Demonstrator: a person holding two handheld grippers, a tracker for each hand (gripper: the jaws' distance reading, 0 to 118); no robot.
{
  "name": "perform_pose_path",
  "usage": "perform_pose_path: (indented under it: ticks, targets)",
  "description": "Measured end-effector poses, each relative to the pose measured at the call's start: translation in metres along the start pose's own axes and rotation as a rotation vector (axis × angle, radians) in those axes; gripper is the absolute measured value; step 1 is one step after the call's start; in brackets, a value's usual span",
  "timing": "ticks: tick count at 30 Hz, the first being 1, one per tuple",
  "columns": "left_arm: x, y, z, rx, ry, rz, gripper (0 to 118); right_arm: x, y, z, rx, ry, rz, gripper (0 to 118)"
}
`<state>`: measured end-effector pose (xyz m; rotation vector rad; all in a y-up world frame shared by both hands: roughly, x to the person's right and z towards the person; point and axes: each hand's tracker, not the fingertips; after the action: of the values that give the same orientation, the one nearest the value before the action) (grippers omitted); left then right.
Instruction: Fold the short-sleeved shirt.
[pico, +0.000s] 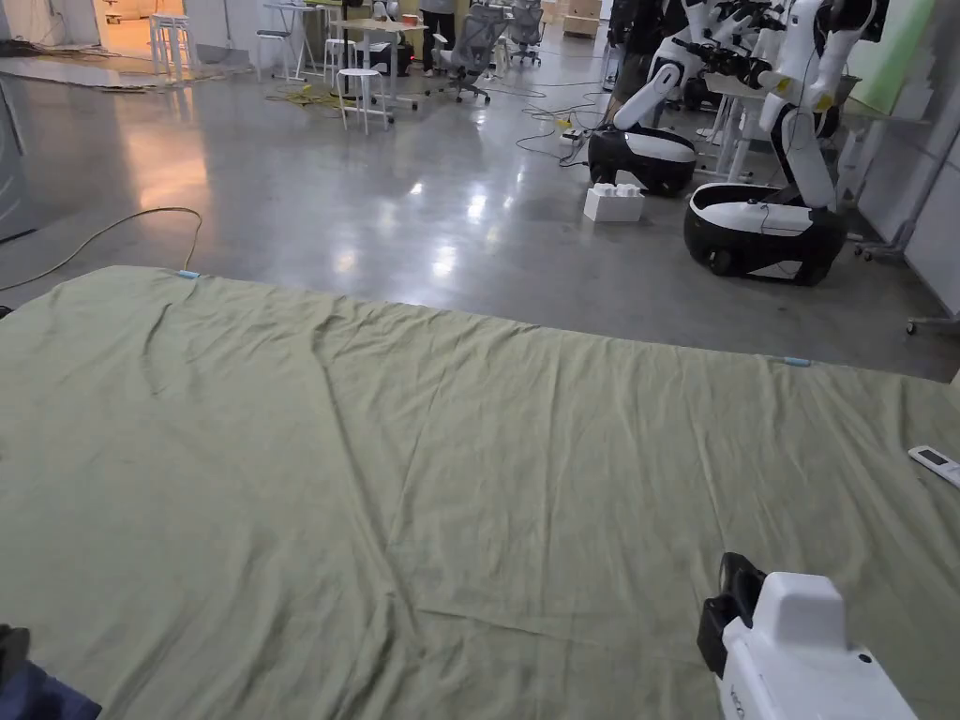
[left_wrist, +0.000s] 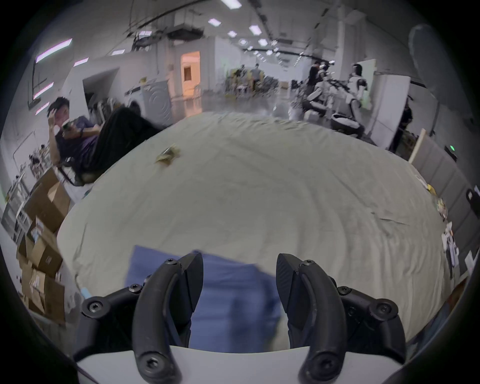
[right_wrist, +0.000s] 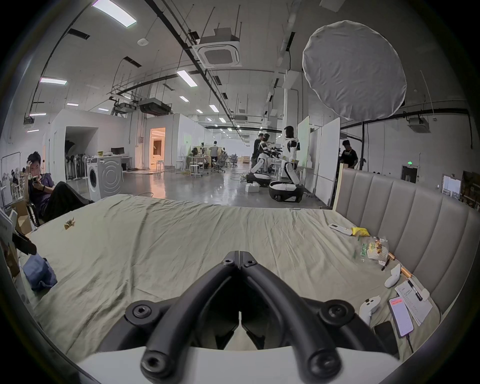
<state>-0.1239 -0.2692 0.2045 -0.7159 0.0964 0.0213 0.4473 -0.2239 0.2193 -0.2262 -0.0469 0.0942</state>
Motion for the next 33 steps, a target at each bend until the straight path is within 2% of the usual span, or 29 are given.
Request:
perform_pose_path:
  ticks: [2,3,6,7,14,16,19,22,28,33]
  targets:
    - [0.036,-0.002,0.002,0.064,-0.027,-0.019,59,0.003,-0.003,-0.002,-0.001,0.004,-0.006,0]
    - [0.055,-0.001,0.003,0.093,-0.052,-0.037,59,-0.002,0.005,0.005,0.059,0.014,-0.030,0]
    - [0.114,0.001,0.012,0.221,-0.066,-0.076,59,0.000,0.006,0.013,0.045,0.015,-0.025,0]
    - [0.129,0.002,0.015,0.262,-0.053,-0.079,59,-0.003,0.002,0.012,0.003,0.000,0.010,1]
    - [0.221,0.031,0.035,0.426,-0.155,-0.085,57,-0.003,0.000,0.015,0.019,-0.010,-0.012,0]
    - [0.240,0.036,0.043,0.468,-0.159,-0.050,47,-0.001,0.000,0.016,0.024,-0.018,-0.020,0]
    - [0.252,0.040,0.049,0.503,-0.173,-0.015,24,0.004,0.001,0.018,0.031,-0.028,-0.042,0]
    - [0.264,0.040,0.054,0.513,-0.170,-0.012,16,0.009,0.003,0.021,0.034,-0.033,-0.055,0]
    - [0.271,0.039,0.060,0.524,-0.174,-0.033,7,0.014,0.004,0.032,0.065,-0.042,-0.038,0]
    - [0.272,0.039,0.061,0.534,-0.157,-0.036,7,0.016,0.001,0.032,0.066,-0.050,-0.044,1]
